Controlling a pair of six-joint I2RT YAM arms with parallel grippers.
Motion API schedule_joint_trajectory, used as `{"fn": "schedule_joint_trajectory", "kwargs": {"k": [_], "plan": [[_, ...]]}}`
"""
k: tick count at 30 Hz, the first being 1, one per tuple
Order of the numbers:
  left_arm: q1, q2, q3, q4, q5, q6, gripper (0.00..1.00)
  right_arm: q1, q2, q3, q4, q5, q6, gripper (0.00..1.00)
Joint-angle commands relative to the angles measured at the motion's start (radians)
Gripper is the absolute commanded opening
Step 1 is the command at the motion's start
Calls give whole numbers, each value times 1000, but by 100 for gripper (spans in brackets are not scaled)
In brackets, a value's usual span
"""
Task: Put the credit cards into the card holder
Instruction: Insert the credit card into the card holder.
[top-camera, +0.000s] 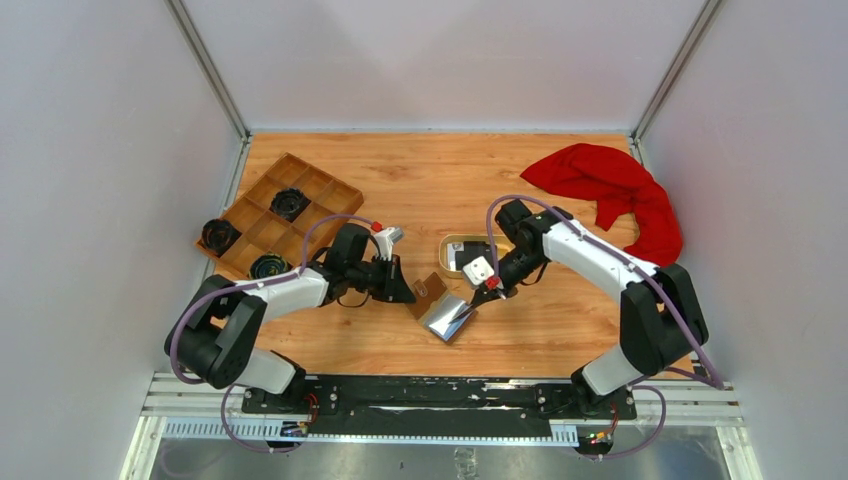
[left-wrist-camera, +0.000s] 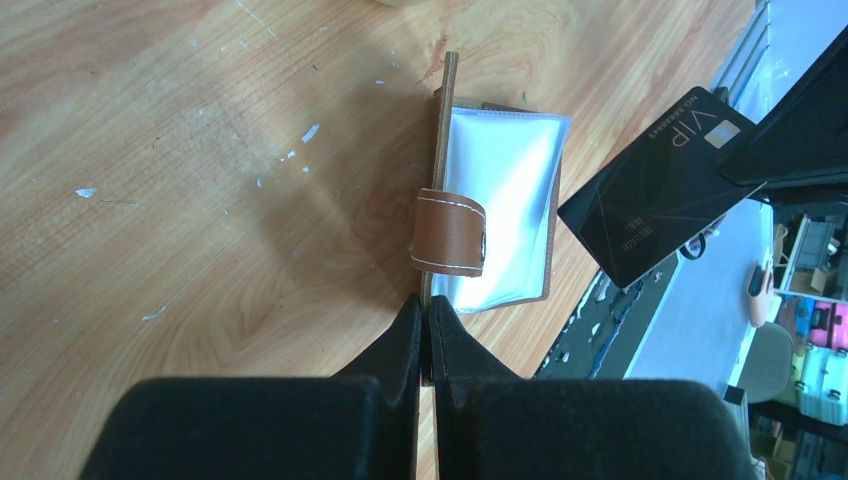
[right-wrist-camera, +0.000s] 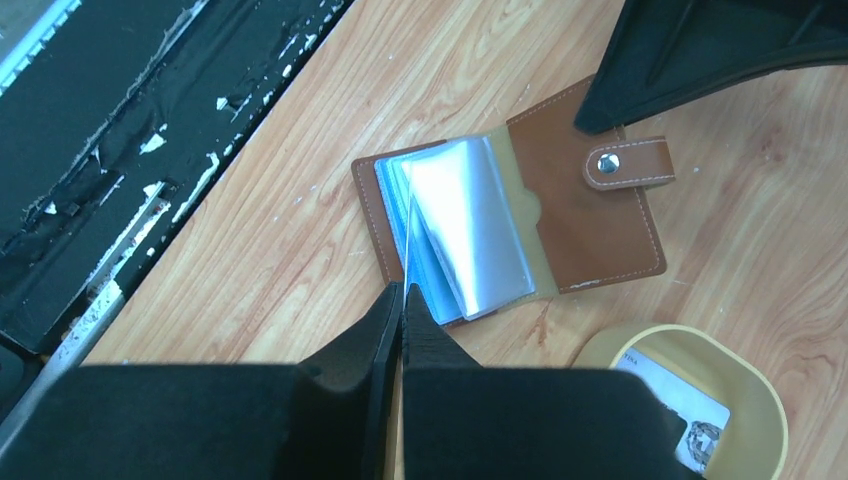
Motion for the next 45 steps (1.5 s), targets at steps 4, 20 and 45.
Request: {"fn": "schedule_joint_trajectory", "kwargs": {"k": [4,20,45], "plan": [[-6,-8,-6,7,7,9,0,-36,-67,-48,37,47,-57,0],[-8,13,4,6,20,16,0,-40,-106,-154,193,62,-95,0],[-27,-38,-7,6,0,10,55,51,7,-151,478,50,268,0]]}}
